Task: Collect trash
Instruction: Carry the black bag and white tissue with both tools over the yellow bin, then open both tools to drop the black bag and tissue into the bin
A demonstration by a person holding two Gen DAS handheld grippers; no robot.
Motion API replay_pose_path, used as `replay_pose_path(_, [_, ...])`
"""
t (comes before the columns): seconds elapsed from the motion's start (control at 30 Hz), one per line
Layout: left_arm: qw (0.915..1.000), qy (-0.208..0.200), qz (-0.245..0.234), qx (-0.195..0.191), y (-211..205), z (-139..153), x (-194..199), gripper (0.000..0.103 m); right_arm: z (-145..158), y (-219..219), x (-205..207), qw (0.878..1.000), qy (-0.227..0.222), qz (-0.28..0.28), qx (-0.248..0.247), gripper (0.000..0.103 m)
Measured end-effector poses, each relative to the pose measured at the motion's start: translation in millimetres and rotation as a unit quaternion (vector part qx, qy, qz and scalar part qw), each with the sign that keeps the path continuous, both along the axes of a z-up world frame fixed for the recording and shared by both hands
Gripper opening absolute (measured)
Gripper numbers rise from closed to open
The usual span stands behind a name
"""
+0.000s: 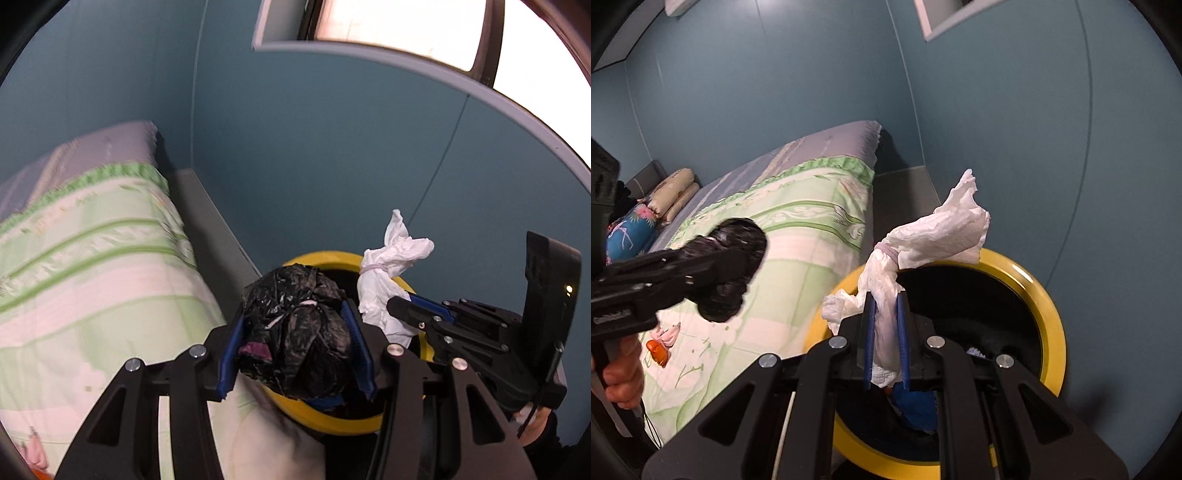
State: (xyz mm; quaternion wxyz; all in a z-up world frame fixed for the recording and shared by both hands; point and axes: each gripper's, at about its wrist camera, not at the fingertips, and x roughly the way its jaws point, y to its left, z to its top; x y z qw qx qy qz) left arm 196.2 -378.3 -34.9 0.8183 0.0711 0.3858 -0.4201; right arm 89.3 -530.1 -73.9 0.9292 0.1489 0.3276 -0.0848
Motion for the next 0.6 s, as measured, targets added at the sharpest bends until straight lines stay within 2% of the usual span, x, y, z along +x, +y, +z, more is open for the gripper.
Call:
replay_pose_path(0.3, [0.9985,0.041,-0.018,0.031,-44,-43,16,0.048,-21,-15,-2,0.999,0.022,-0.017,0.015,0.011])
replay_pose_path(0.53, [0.9969,0.069,-0.019,0.033,-57,-59,20,0.048,-31,-20,-4,0.999,0.034,-0.021,0.02,0.011])
replay_pose_path(0.6, [0.9966,0.073,-0.021,0.033,-59,-61,20,0.052,-31,-21,-5,0.999,0.033,-0.023,0.024,0.011])
